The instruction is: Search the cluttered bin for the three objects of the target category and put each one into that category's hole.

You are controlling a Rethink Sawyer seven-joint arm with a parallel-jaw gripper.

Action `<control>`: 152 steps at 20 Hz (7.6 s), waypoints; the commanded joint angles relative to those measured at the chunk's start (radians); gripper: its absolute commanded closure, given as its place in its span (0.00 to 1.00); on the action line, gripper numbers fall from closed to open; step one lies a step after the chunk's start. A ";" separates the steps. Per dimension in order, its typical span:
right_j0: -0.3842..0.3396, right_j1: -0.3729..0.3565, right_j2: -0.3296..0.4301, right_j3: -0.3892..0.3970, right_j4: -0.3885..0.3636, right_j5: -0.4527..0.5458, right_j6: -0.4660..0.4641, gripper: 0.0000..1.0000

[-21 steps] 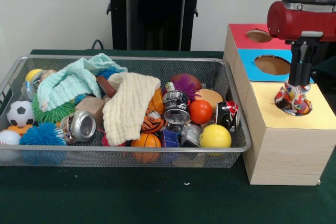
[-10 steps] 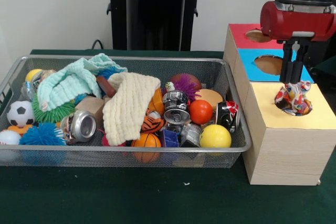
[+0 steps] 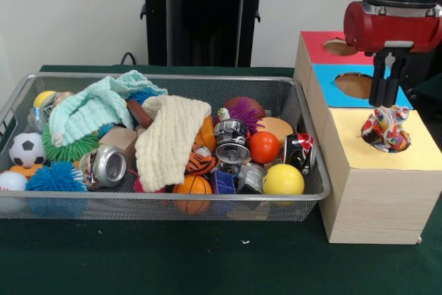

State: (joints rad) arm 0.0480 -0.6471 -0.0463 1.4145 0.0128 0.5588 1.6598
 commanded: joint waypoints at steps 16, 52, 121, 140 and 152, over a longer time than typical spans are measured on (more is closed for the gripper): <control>-0.029 0.045 0.097 0.147 0.057 0.043 0.098 1.00; -0.081 0.036 0.187 0.222 0.147 -0.104 0.167 1.00; -0.143 0.150 0.187 0.129 0.019 -0.163 0.061 1.00; -0.151 -0.076 0.165 0.002 0.027 0.365 0.068 1.00; -0.187 -0.005 0.132 0.005 -0.161 -0.001 0.010 1.00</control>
State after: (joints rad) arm -0.0828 -0.7301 0.0953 1.3905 -0.0106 0.7730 1.6598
